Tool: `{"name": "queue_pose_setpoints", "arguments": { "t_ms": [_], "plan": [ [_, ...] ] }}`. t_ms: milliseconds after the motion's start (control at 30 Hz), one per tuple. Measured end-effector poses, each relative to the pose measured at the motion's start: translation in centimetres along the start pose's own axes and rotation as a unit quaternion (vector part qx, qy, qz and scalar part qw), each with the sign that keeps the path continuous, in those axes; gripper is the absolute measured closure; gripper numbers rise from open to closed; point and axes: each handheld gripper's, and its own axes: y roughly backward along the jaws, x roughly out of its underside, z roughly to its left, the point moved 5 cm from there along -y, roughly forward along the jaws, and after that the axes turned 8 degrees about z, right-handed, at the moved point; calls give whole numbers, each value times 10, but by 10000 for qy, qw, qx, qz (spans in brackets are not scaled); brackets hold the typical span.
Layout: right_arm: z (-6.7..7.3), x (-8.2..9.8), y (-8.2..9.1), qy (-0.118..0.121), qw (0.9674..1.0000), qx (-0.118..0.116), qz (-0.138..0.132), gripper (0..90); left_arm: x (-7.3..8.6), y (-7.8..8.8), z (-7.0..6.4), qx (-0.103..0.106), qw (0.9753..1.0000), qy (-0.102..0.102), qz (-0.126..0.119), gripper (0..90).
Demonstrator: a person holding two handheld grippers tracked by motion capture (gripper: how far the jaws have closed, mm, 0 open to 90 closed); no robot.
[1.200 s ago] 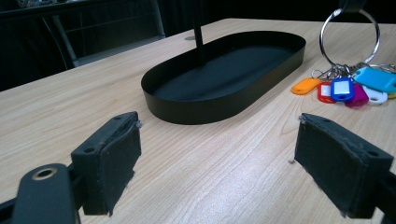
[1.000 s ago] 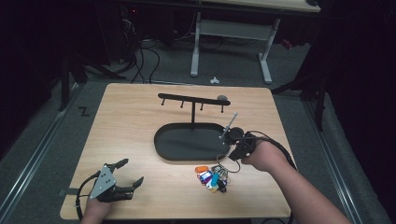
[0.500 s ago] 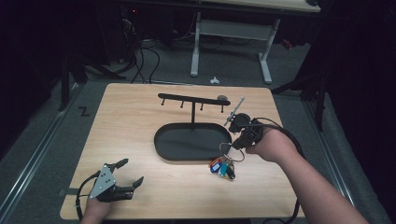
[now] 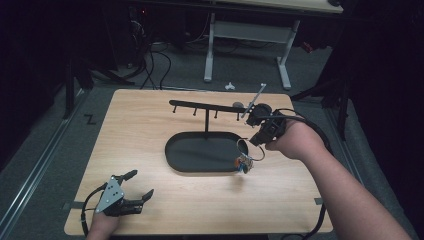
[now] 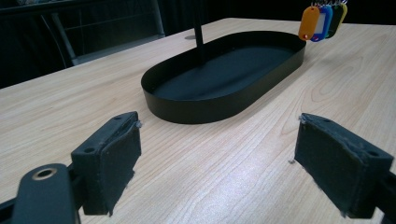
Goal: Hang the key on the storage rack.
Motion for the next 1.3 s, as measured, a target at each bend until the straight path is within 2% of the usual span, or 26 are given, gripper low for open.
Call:
{"name": "queue_pose_setpoints", "arguments": {
  "t_ms": [500,900,1100,1300],
  "plan": [
    [-11,-12,9,-47,9999,40,-122,874,0,0,0,3,10000,1,0,150],
    [-33,-34,7,-244,9994,34,-254,874,0,0,0,9,10000,-1,0,150],
    [-40,-44,2,-314,9990,-1,-329,874,0,0,0,16,10000,-9,3,150],
    [-57,-54,-4,-540,9981,-77,-280,874,0,0,0,15,10000,6,-3,150]
  ]
}}
